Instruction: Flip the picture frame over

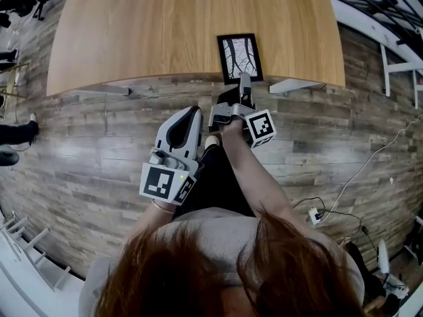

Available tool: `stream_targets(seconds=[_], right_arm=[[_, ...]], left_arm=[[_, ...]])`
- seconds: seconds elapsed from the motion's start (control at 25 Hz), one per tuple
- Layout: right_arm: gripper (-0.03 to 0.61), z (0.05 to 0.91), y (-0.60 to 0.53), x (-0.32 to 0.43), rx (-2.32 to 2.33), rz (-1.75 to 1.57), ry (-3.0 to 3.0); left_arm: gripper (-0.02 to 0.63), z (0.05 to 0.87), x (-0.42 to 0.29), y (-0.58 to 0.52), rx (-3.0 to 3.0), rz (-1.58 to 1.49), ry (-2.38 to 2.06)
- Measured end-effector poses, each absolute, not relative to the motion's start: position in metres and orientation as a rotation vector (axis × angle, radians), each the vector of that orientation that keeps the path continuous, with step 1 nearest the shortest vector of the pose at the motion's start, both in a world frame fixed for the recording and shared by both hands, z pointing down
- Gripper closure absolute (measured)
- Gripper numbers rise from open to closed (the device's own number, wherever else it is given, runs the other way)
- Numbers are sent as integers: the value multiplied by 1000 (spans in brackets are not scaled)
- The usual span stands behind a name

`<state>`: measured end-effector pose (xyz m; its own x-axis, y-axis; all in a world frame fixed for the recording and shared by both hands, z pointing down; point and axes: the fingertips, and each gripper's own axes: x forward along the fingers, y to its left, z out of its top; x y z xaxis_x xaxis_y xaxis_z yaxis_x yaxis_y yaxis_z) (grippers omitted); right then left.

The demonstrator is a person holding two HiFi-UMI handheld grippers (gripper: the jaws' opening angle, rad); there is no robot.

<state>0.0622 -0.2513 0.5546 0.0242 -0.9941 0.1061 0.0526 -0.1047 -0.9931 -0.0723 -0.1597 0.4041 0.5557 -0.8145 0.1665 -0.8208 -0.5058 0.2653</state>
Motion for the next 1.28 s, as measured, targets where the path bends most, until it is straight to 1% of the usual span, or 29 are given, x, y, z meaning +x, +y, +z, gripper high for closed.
stream_targets(seconds=[0.28, 0.48, 0.68, 0.72, 0.8, 0.88, 1.12, 1.28], right_arm=[[489, 557, -256, 50, -1256, -1344, 1139], [489, 555, -258, 47, -1240, -1349, 1140], [485, 552, -258, 44, -1266, -1359, 1266], [473, 550, -258, 43, -1280, -1352, 1292], [419, 545, -257, 42, -1307, -1332, 1341], [382, 541, -257, 41, -1307, -1323, 1381], [357, 541, -258, 38, -1292, -1362, 1410], [357, 543, -251, 37, -1382, -1350, 1466]], left_arm=[[605, 404, -57, -159, 2485, 31, -1345], [604, 405, -61, -158, 2470, 30, -1359], [604, 403, -60, -160, 2473, 10, -1354], [606, 402, -60, -160, 2475, 8, -1353], [605, 402, -61, -160, 2477, 5, -1352], [606, 402, -62, -160, 2477, 9, -1353], [604, 403, -63, -157, 2481, 17, -1350], [606, 403, -63, -154, 2478, 19, -1338]])
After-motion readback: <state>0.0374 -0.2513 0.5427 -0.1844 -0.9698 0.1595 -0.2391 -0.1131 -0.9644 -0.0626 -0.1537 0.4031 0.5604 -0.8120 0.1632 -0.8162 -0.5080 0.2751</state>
